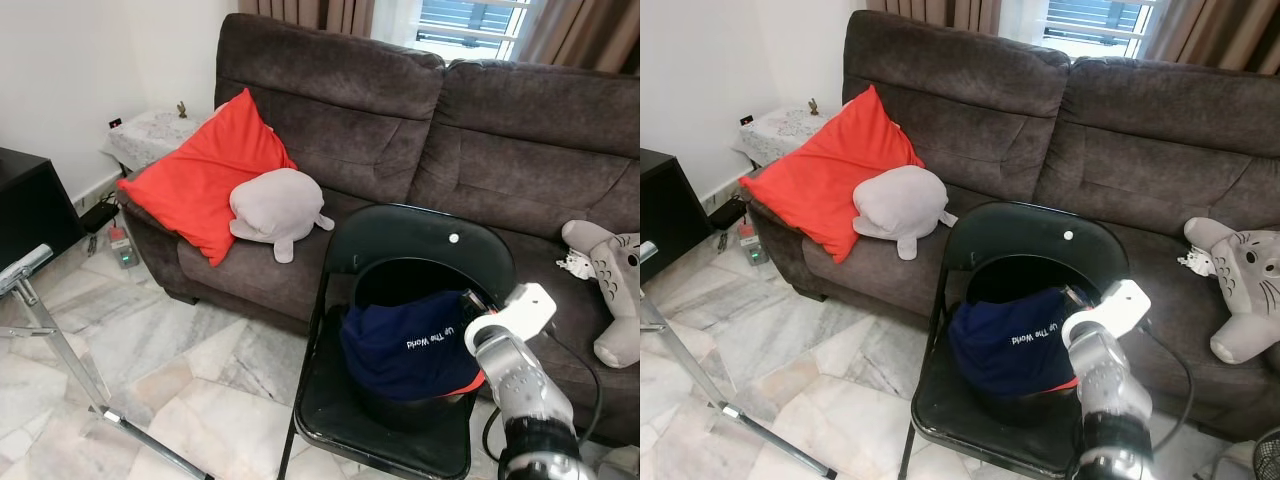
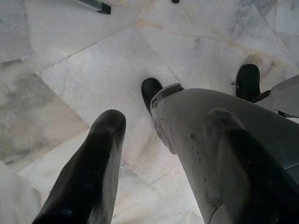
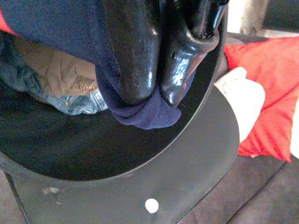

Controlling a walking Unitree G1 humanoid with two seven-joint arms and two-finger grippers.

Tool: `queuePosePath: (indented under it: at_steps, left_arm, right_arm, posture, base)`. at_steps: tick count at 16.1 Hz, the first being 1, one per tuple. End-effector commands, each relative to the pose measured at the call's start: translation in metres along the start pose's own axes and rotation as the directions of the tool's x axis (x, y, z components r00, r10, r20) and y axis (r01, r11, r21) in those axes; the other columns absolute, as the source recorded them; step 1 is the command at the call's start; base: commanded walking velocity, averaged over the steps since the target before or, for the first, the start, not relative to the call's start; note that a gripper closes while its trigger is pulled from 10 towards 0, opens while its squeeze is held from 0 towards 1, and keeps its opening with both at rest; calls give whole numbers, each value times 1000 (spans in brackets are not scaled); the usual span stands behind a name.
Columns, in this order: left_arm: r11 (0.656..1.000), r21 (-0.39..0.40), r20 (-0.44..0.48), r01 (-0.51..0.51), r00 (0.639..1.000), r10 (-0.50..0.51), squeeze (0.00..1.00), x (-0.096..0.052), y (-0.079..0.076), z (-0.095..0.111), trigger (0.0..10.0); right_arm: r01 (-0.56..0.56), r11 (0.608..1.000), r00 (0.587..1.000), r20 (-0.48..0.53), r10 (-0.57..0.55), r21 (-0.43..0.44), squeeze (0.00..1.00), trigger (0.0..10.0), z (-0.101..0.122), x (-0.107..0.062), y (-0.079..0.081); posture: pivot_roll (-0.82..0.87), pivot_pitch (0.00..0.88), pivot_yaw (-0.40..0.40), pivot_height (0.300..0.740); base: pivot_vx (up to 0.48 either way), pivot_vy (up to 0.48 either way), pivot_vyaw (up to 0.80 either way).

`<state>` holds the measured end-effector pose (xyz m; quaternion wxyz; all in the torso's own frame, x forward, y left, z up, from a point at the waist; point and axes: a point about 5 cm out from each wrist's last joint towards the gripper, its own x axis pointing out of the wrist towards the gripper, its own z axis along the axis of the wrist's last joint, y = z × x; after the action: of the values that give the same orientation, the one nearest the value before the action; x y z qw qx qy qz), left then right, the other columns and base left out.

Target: Hang hanger

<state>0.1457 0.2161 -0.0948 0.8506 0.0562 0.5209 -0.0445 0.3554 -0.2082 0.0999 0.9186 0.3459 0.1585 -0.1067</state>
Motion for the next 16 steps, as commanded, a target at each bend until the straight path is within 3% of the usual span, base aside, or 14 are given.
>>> queuePosePath:
  at_steps: [1, 3, 4, 7, 12, 16]
  left_arm:
    - [1000, 11, -18, 4, 1000, -4, 0, 0, -1, -4, 10000]
    - [1000, 10, -19, 4, 1000, -4, 0, 0, -1, -4, 10000]
    - [1000, 10, -19, 4, 1000, -4, 0, 0, -1, -4, 10000]
    - [1000, 9, -19, 4, 1000, -4, 0, 0, -2, -4, 10000]
    - [1000, 11, -21, 3, 1000, -3, 0, 0, -2, -4, 10000]
    - [1000, 11, -21, 3, 1000, -3, 0, 0, -2, -5, 10000]
  right_arm:
    - [-15, 999, 1000, 19, 16, -41, 0, 0, 6, 3, 4]
    - [-96, 982, 995, -6, 96, -164, 0, 0, 4, 6, 17]
    - [-112, 976, 994, -15, 111, -185, 0, 0, 3, 6, 19]
    - [-219, 906, 975, -125, 185, -362, 0, 0, -14, 9, 23]
    - [-239, 829, 963, -232, 136, -505, 0, 0, -29, 10, 5]
    - [-224, 795, 967, -227, 112, -564, 0, 0, -30, 10, -4]
  posture:
    - [-72, 11, -40, 740]
    - [-70, 10, -39, 740]
    - [-70, 10, -40, 740]
    - [-63, 11, -40, 740]
    - [-54, 8, -38, 740]
    - [-35, 4, -38, 740]
  base:
    - [0, 0, 0]
    - [0, 0, 0]
    - [0, 0, 0]
    - [0, 0, 0]
    - [0, 0, 0]
    - [0, 0, 0]
